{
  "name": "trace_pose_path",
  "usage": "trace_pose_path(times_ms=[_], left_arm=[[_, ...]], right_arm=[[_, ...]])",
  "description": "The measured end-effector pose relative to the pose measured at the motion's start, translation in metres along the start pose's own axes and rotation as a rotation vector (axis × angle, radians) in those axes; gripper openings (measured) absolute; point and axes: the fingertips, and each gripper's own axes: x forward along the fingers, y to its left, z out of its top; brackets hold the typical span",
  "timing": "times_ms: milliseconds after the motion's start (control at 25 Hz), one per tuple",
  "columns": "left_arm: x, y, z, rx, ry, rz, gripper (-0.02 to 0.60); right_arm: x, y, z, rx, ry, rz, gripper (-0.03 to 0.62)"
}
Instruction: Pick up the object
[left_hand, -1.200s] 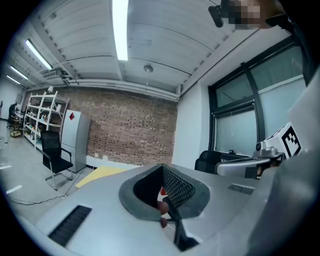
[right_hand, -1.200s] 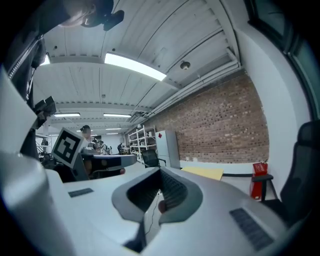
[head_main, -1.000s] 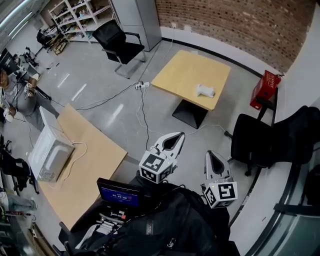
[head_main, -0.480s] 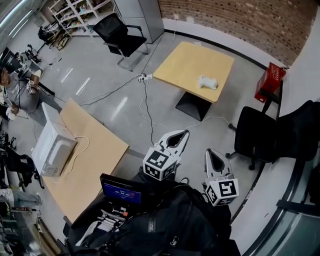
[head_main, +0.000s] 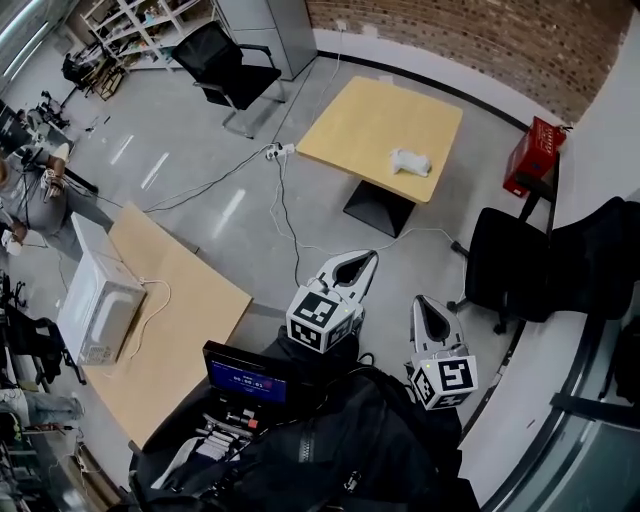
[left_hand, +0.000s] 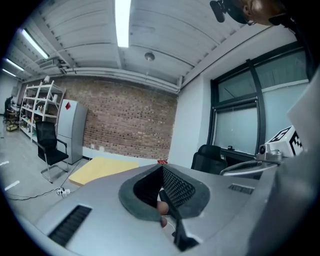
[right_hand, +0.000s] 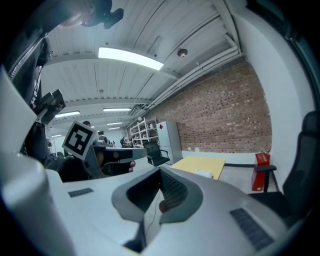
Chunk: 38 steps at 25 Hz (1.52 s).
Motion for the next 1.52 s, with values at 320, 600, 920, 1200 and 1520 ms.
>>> trace_pose_path(times_ms=[320, 600, 920, 1200, 1520], left_arm=[[0.044, 0.052, 0.011, -0.027, 0.02, -0.025, -0.002], [0.087, 0.102, 0.022, -0.054, 0.033, -0.04, -0.002], [0.117, 0.138, 0.034, -0.059, 0.027, -0.055, -0.002], [0.135, 0.157, 0.043, -0.068, 0.025, -0.067, -0.002], [0.146, 0.171, 0.034, -0.065, 0.039, -0.082, -0.002]], right_arm=[[0.068, -0.015, 0.022, -0.052, 0.032, -0.018, 0.005], [0.132, -0.036, 0.04, -0.066, 0.054, -0.039, 0.005], [0.173, -0.05, 0.054, -0.067, 0.061, -0.058, 0.005], [0.193, -0.063, 0.065, -0.054, 0.056, -0.087, 0.005], [0.208, -0.064, 0.058, -0.05, 0.066, -0.113, 0.005]])
